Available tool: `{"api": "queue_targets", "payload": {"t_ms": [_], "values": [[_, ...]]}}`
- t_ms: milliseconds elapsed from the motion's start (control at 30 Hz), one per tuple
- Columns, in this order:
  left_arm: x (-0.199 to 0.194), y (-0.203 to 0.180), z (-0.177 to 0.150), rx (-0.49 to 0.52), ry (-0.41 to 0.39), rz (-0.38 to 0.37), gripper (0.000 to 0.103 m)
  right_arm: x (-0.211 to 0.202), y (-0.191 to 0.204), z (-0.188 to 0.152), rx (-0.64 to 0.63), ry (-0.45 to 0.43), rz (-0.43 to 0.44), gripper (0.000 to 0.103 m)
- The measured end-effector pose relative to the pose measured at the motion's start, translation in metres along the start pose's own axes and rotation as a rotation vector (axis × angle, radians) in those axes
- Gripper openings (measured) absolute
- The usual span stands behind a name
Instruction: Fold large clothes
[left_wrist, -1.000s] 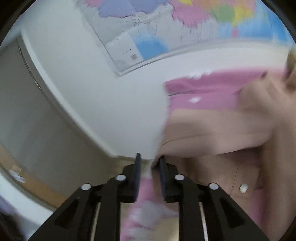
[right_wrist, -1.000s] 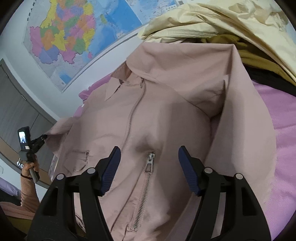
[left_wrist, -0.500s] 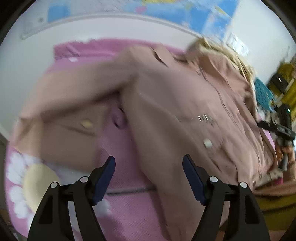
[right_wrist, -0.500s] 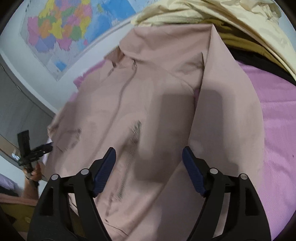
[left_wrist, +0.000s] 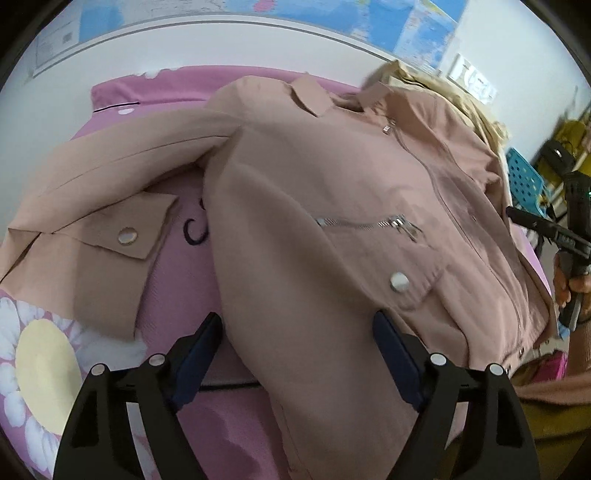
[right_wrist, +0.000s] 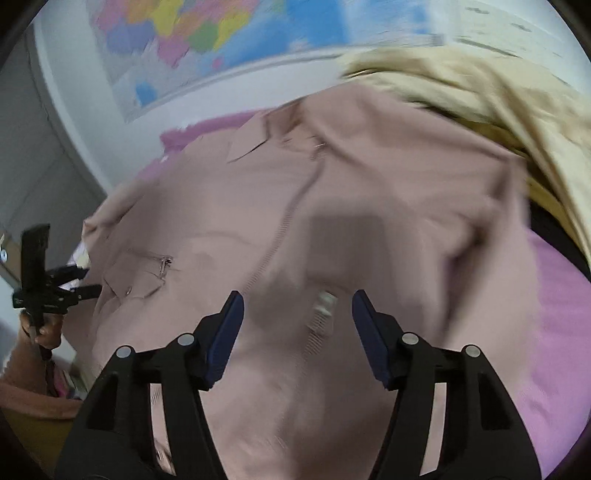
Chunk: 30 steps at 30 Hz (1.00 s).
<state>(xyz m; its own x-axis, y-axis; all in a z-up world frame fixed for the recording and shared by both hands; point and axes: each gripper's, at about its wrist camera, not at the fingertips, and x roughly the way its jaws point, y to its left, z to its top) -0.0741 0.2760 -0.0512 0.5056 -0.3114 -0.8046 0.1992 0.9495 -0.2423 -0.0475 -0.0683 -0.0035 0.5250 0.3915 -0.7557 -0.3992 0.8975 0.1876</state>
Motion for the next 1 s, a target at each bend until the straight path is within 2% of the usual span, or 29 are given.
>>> {"api": "queue_targets", "payload": {"t_ms": [67, 200, 233, 267, 300, 333, 367, 400, 533, 667, 800, 900, 933, 1000], "values": [[0.002, -0.001, 0.004, -0.008, -0.006, 0.013, 0.081, 0.029, 0.008, 0.014, 0.001, 0.047, 0.021, 0.060], [0.004, -0.002, 0.006, -0.025, -0.015, 0.017, 0.081, 0.082, 0.019, 0.027, -0.019, 0.138, -0.003, 0.061], [0.004, -0.003, 0.006, -0.022, -0.017, 0.024, 0.081, 0.082, 0.022, 0.029, -0.050, 0.108, -0.025, 0.057], [0.004, -0.004, 0.005, -0.016, -0.020, 0.029, 0.081, 0.086, 0.027, 0.031, -0.095, 0.106, -0.079, 0.041], [0.005, -0.005, 0.005, -0.012, -0.021, 0.033, 0.081, 0.087, 0.029, 0.033, -0.114, 0.096, -0.092, 0.024], [0.005, -0.004, 0.005, -0.013, -0.023, 0.033, 0.082, 0.088, 0.028, 0.036, -0.101, 0.097, -0.083, 0.023], [0.005, -0.003, 0.007, -0.017, -0.026, 0.029, 0.082, 0.088, 0.024, 0.039, -0.072, 0.095, -0.061, 0.017], [0.006, -0.003, 0.008, -0.021, -0.026, 0.027, 0.082, 0.087, 0.019, 0.040, -0.059, 0.092, -0.047, 0.005], [0.006, 0.001, 0.012, -0.043, -0.032, 0.035, 0.082, 0.078, -0.001, 0.052, 0.021, 0.050, 0.003, 0.003], [0.006, 0.003, 0.015, -0.048, -0.030, 0.036, 0.082, 0.076, -0.005, 0.066, 0.013, 0.010, -0.026, 0.003], [0.007, 0.001, 0.016, -0.048, -0.026, 0.039, 0.082, 0.086, -0.015, 0.074, 0.032, 0.007, -0.030, 0.004], [0.007, 0.001, 0.014, -0.049, -0.023, 0.011, 0.085, 0.100, -0.020, 0.076, 0.076, 0.047, 0.005, 0.005], [0.005, 0.000, 0.012, -0.045, -0.021, -0.003, 0.085, 0.101, -0.020, 0.076, 0.080, 0.055, 0.021, 0.006], [0.002, -0.002, 0.007, -0.028, -0.012, -0.028, 0.086, 0.087, -0.022, 0.065, 0.090, 0.061, 0.055, 0.019]]}}
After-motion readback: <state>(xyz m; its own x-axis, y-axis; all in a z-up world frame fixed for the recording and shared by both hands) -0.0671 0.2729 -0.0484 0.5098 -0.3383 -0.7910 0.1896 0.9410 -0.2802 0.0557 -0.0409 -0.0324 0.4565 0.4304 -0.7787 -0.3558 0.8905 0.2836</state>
